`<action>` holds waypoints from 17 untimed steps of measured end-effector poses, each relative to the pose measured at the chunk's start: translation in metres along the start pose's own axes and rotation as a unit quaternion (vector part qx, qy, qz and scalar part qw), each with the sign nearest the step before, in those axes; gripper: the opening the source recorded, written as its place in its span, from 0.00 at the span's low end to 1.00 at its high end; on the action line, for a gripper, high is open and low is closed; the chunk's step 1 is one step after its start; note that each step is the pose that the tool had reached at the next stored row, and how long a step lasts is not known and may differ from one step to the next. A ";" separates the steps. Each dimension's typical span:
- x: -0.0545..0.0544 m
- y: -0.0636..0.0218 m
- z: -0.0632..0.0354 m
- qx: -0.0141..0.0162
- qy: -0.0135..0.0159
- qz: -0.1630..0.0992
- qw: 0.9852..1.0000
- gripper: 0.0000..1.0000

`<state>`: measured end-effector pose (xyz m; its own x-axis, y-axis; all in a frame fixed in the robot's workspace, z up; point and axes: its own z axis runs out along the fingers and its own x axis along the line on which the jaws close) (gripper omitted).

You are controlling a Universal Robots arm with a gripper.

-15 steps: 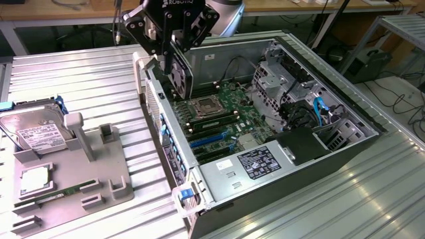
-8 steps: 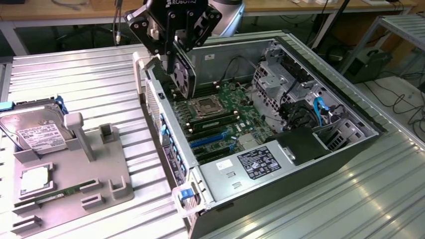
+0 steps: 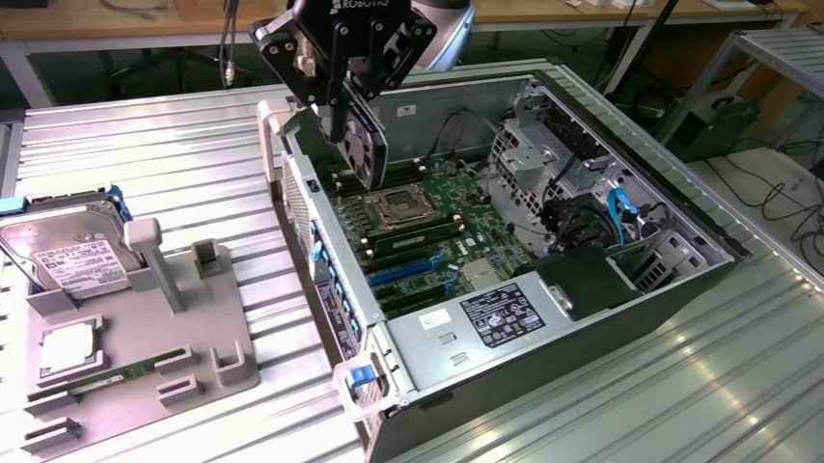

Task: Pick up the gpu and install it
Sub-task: 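Pick up the gpu and move the gpu toward the slot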

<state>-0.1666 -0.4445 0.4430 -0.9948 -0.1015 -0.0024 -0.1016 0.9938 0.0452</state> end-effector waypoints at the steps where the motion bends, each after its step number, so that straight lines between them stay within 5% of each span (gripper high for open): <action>1: -0.001 -0.0001 0.0000 0.000 0.000 0.000 1.000 0.27; 17: -0.013 -0.0014 0.0002 0.000 0.000 -0.007 1.000 0.27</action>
<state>-0.1532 -0.4445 0.4428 -0.9934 -0.1147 -0.0023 -0.1147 0.9924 0.0452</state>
